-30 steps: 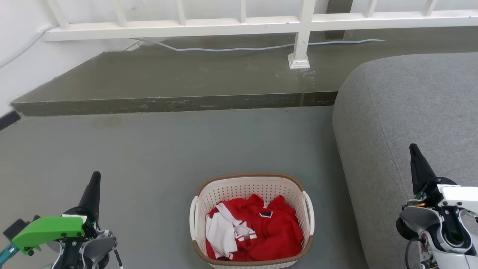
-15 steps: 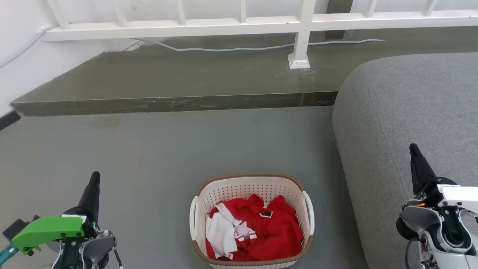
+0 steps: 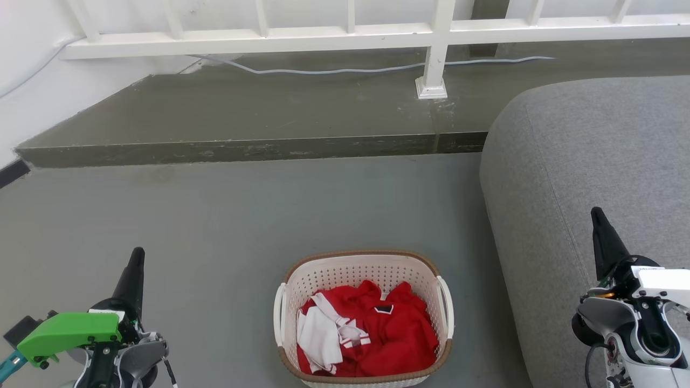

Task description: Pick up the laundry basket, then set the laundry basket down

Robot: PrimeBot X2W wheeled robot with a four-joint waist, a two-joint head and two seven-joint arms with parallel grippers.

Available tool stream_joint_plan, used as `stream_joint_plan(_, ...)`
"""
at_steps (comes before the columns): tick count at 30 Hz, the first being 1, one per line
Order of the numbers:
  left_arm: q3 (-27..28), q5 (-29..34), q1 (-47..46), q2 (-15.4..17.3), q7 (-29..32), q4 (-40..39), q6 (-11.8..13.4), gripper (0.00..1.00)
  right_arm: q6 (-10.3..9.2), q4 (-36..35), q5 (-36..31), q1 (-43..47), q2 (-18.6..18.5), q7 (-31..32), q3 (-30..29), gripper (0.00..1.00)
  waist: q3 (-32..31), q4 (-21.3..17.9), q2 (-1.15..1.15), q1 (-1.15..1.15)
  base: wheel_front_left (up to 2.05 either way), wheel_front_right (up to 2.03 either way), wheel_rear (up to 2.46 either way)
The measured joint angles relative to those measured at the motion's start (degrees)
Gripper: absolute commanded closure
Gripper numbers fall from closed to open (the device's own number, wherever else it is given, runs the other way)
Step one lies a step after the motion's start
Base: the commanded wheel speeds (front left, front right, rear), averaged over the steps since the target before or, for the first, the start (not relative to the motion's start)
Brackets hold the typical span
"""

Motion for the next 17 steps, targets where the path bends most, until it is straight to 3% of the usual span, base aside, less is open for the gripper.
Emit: stream_joint_plan(17,0.05,0.00,0.00,-0.05,0.00,-0.01,0.00,1.00,0.00,-0.01,0.00,0.00,0.00,0.00,0.00,1.00,0.00,0.00,0.00,0.00,0.00,0.00,0.00)
